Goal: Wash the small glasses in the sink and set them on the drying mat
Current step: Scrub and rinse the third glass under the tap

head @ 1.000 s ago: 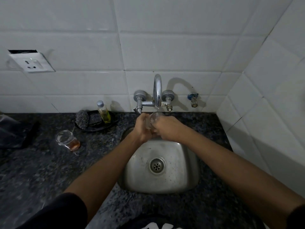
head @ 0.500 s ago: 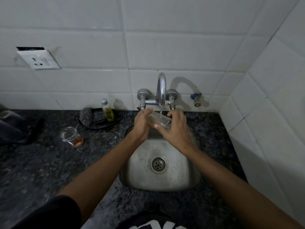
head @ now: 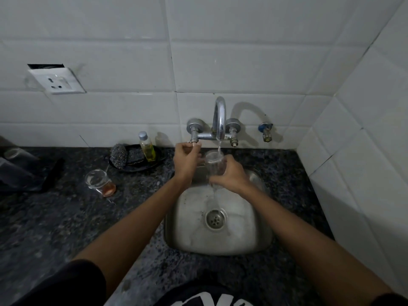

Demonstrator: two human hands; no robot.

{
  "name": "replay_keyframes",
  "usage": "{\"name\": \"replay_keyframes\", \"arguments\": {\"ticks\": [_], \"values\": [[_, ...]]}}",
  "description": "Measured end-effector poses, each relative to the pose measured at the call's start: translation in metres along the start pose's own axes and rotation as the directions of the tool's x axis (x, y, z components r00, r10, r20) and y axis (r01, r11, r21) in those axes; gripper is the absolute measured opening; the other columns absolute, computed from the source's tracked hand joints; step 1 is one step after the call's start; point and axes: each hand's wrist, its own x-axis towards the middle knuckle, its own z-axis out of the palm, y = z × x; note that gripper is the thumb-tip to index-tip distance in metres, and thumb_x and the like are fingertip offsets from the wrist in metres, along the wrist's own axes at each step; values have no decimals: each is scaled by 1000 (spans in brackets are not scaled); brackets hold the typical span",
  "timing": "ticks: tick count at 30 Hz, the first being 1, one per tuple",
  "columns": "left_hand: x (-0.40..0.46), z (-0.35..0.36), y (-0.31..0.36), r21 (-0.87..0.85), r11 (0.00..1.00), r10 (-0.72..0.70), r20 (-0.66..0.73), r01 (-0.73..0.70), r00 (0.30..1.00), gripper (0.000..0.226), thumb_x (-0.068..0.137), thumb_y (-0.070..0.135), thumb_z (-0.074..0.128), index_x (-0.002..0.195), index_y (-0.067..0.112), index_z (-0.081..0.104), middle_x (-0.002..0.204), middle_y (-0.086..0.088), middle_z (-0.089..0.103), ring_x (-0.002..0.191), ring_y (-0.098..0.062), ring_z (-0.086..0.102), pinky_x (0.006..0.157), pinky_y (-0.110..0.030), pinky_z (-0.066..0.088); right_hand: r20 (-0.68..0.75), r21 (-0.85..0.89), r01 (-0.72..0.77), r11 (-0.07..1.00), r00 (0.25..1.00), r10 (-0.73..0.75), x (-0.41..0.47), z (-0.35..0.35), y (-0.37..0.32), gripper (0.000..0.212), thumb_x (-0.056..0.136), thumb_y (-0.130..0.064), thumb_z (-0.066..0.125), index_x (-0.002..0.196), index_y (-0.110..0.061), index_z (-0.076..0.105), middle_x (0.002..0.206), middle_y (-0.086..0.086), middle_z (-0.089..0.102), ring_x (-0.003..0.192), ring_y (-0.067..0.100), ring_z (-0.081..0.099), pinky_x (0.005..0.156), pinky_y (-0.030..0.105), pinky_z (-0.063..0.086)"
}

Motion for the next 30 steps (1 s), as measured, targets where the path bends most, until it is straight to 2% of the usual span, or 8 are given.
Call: {"name": "replay_keyframes", "arguments": {"ticks": [4,7,10,14,17,23,26,30], "values": [[18,-5,-13,146,988,-29,-97,43,995,46,83,40,85,111,24,51,108,-7,69,98,-25,73,88,-49,64,-38,76,-3,997,999,6,3,0,4,76,63,-27,97,123,-19,52,113,-4,66,101,12,65,79,28,53],[24,4,-8,255,967,17,-76,3,997,42,89,31,82,120,15,59,109,-4,70,102,-22,70,95,-43,59,-25,134,31,990,999,-28,5,-2,4,76,63,-22,98,125,-23,54,116,-7,67,104,10,67,84,28,55],[31,11,-5,333,942,64,-64,-40,996,30,94,18,76,121,10,65,105,-5,71,98,-24,70,91,-41,59,-20,190,63,980,998,-60,5,-3,1,72,66,-17,97,126,-27,58,116,-10,70,105,3,67,87,22,53],[33,7,-8,518,840,185,2,-159,983,28,96,1,66,124,2,67,103,-10,69,91,-19,61,71,-19,41,-81,229,67,971,996,-50,8,-2,2,73,61,-22,98,125,-27,63,114,-7,73,106,8,70,93,29,57],[33,2,-8,604,750,259,106,-269,960,27,96,-1,63,123,2,67,99,-14,73,86,-22,63,74,-26,46,-80,201,73,977,995,-58,9,-3,-1,73,62,-21,100,125,-24,64,114,-8,72,104,6,69,88,21,54],[34,4,-7,674,677,248,167,-294,954,31,96,-1,61,124,9,66,97,-14,73,89,-28,68,82,-39,57,-90,184,96,978,993,-80,7,-6,-1,70,62,-17,100,124,-21,65,112,-8,73,102,5,70,85,19,53],[35,3,-7,686,662,251,176,-301,952,33,98,0,62,129,8,65,101,-12,72,88,-21,63,82,-32,52,-115,177,105,979,990,-85,6,-6,0,72,62,-20,100,125,-22,65,113,-9,73,102,3,69,84,16,52],[33,4,-5,692,662,251,159,-289,955,30,99,0,61,128,6,65,102,-14,72,88,-20,60,80,-28,47,-106,168,110,980,990,-93,6,-7,0,76,60,-24,101,127,-21,65,115,-9,73,104,5,70,91,22,55]]}}
